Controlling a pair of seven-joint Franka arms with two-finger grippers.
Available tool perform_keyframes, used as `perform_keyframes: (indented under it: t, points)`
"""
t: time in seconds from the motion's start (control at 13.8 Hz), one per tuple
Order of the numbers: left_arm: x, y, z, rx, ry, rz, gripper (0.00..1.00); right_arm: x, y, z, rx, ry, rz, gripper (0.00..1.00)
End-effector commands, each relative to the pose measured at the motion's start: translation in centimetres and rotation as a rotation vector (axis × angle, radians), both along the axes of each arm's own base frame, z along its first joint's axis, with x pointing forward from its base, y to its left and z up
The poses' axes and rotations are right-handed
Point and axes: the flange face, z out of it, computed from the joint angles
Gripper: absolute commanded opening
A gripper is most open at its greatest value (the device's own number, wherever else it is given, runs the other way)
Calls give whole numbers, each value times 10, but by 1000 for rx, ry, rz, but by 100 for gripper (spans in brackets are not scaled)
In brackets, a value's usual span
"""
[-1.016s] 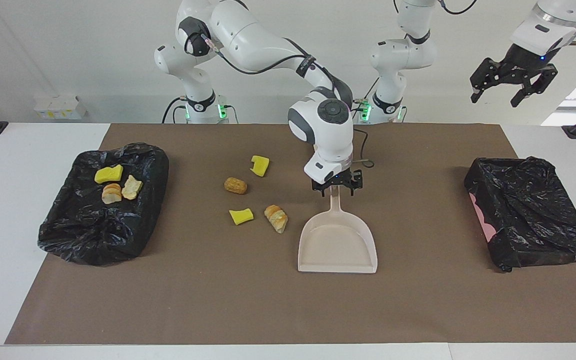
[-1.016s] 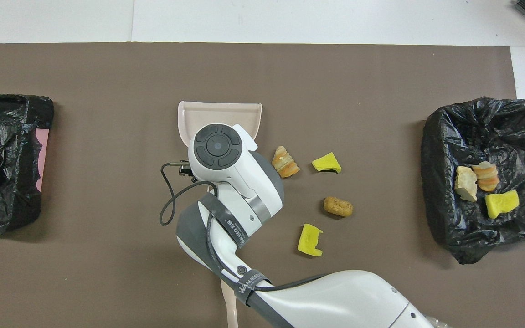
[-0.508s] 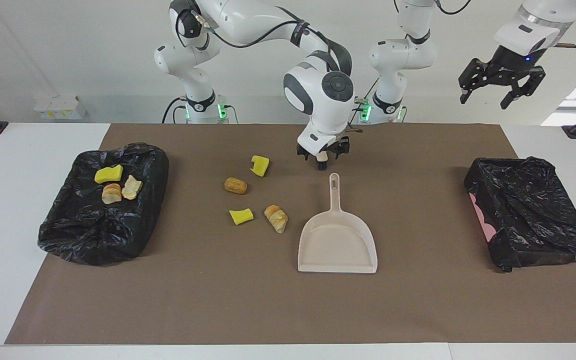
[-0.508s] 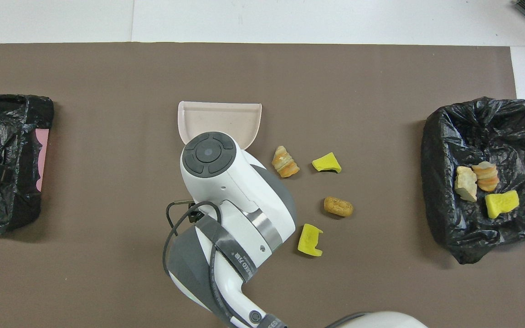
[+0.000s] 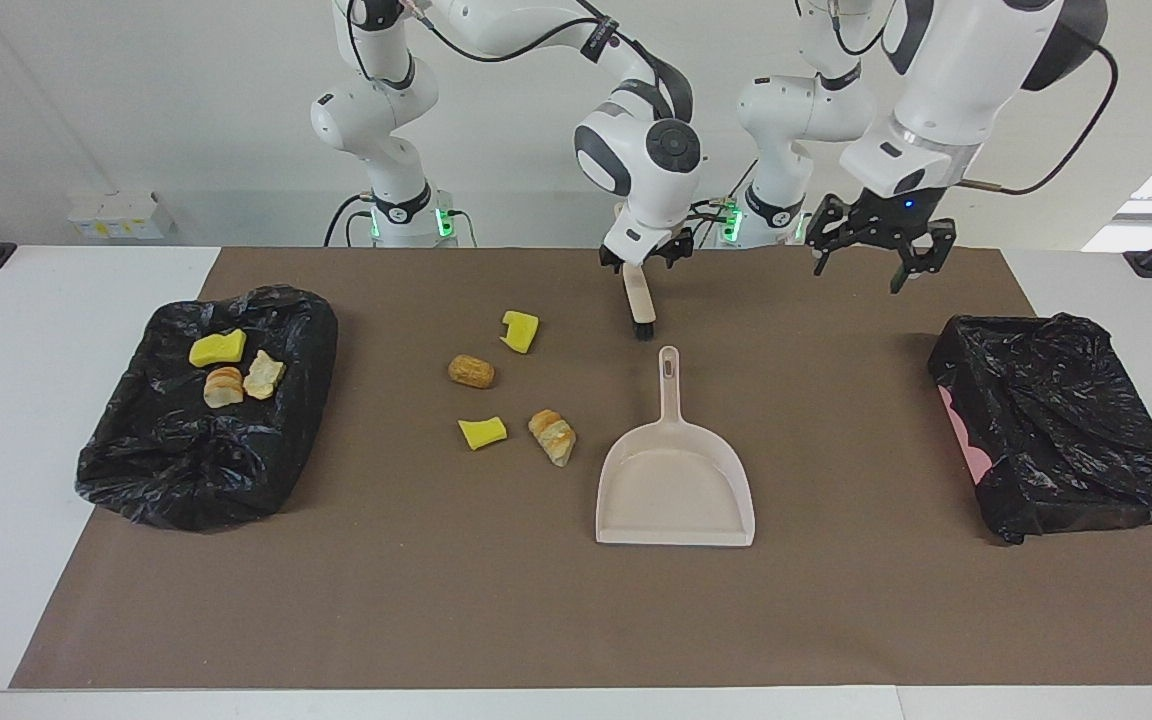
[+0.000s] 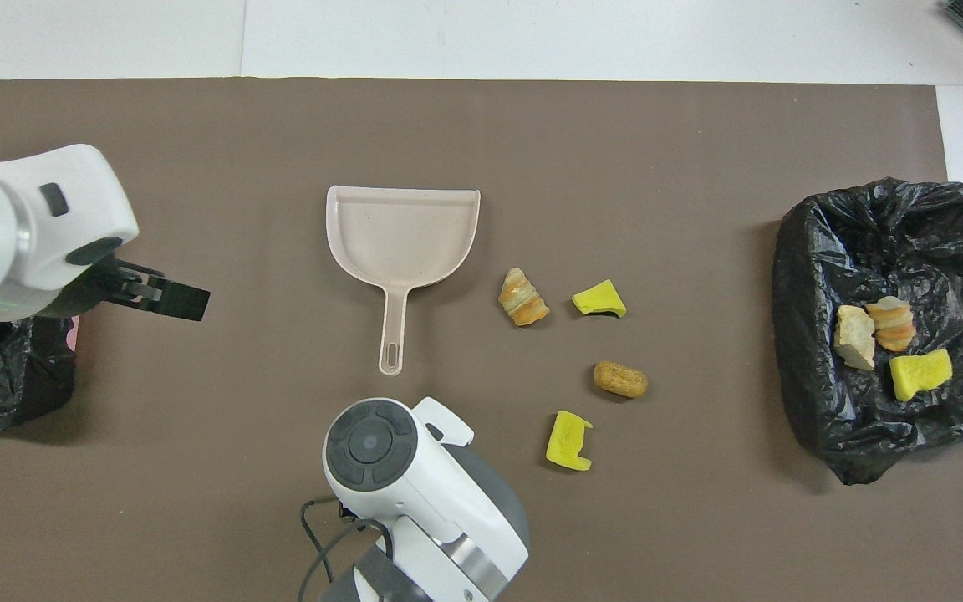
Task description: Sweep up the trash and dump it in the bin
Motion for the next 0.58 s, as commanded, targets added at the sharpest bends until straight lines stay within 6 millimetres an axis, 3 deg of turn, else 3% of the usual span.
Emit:
perform_keyframes:
  t: [0.0,0.15,0.22,0.36,0.51]
  points:
    - [7,-28,-37,-1,-19,16,100,-48,-23,-6,13,21,-24,94]
    - [10,-53,-67,4,6,21,100,-69,-33,-14,23,37,-41,87]
    - [10,-67,-78,-1,2,38,100,-86,-29,-22,21,36,-43,86]
    - [8,-93,-109,-7,4,94,100,-98,-24,-37,6,25,-77,79]
    - [7,-127,-147,3,22,115,100,-107,-21,-39,-4,28,-75,69]
